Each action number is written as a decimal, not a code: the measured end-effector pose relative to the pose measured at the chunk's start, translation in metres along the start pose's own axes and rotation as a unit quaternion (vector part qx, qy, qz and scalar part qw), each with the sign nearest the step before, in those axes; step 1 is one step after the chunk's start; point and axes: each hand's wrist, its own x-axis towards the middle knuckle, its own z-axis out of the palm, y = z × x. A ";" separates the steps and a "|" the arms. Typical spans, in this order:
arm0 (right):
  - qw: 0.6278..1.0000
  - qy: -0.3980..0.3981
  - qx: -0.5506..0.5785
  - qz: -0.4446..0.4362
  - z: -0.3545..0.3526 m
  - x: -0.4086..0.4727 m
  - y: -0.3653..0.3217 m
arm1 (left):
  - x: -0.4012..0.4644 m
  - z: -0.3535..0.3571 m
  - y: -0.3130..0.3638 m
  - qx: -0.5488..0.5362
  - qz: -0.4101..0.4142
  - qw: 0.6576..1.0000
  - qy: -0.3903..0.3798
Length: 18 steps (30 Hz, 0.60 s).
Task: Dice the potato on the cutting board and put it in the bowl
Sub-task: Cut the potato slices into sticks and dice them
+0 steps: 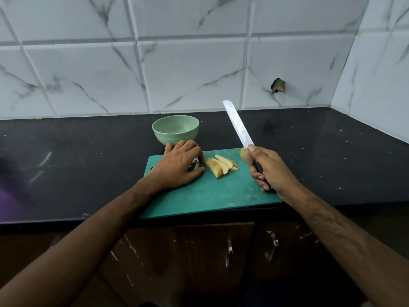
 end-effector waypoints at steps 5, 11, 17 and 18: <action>1.000 0.001 0.001 0.001 0.001 0.002 0.001 | 0.010 0.004 -0.006 -0.093 0.001 0.995 -0.021; 1.000 -0.002 0.001 0.002 0.000 0.004 0.003 | 0.017 0.008 -0.007 -0.079 0.013 0.997 0.002; 1.000 0.000 -0.002 -0.002 0.000 0.003 0.003 | 0.012 -0.004 0.001 -0.071 0.115 0.989 0.057; 1.000 -0.001 -0.003 -0.002 0.000 0.003 0.002 | 0.012 -0.006 0.003 -0.082 0.130 0.987 0.043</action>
